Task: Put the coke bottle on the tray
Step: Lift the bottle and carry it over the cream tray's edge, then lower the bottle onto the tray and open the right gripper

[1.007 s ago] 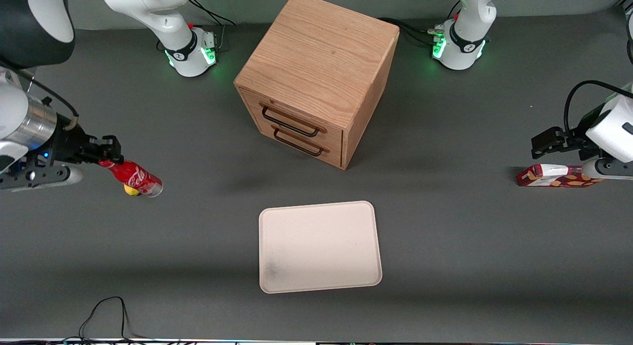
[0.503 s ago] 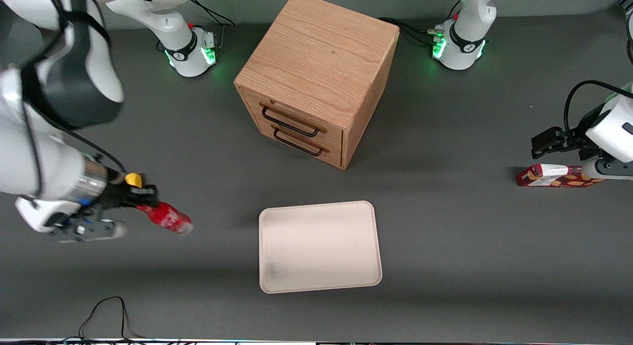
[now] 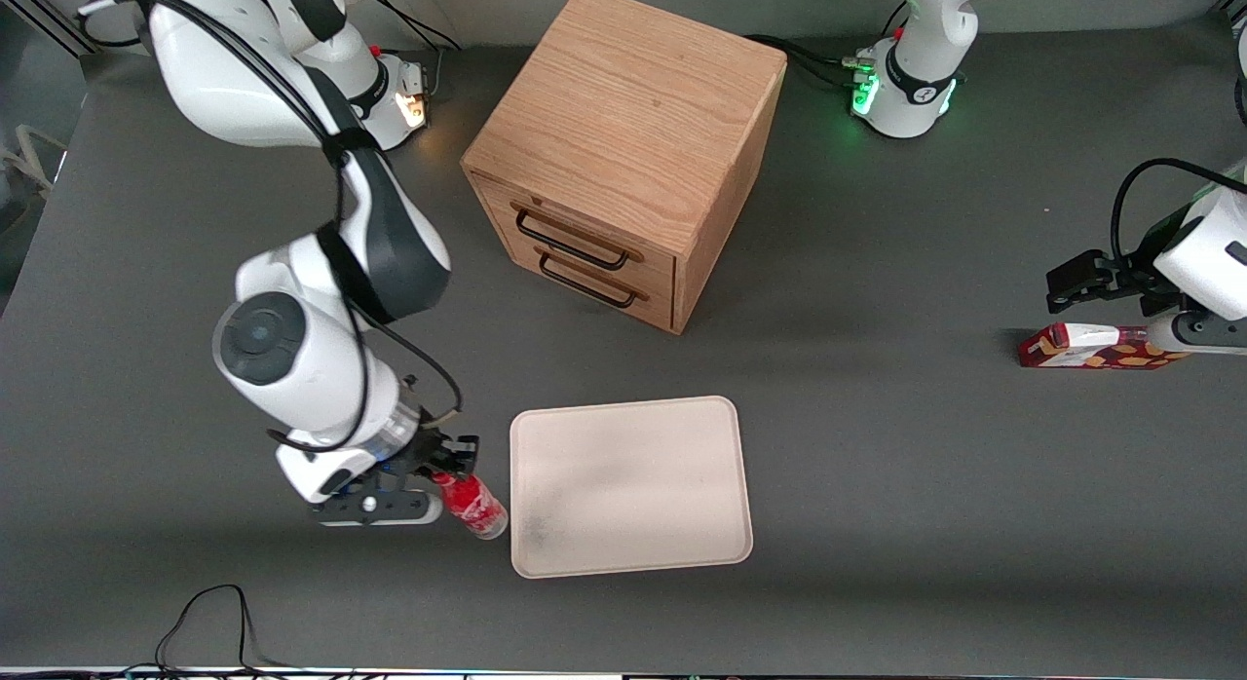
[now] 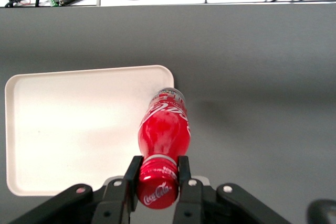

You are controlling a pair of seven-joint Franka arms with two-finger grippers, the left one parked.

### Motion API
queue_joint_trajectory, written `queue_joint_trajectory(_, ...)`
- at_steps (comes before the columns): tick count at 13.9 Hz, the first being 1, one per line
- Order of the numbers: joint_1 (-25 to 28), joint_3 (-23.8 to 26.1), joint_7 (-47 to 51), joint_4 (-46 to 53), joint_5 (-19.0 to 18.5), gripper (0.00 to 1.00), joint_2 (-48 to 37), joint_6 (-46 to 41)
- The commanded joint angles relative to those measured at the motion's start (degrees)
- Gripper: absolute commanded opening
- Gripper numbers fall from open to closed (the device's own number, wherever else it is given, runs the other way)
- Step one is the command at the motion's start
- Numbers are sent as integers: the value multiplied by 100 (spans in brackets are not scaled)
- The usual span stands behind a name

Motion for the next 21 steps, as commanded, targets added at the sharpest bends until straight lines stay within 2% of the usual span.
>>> queue_joint_trajectory(1, 129, -47, 122, 365, -139, 0, 427, 210)
queue_joint_trajectory(14, 341, -56, 307, 330, -245, 0, 1043, 799)
queue_joint_trajectory(15, 341, -56, 307, 329, -245, 16, 1078, 843)
queue_joint_trajectory(16, 349, -56, 307, 329, -271, 91, 1096, 870)
queue_joint_trajectory(17, 358, -56, 351, 329, -367, 100, 1096, 905)
queue_joint_trajectory(21, 358, -56, 509, 329, -412, 100, 1096, 914)
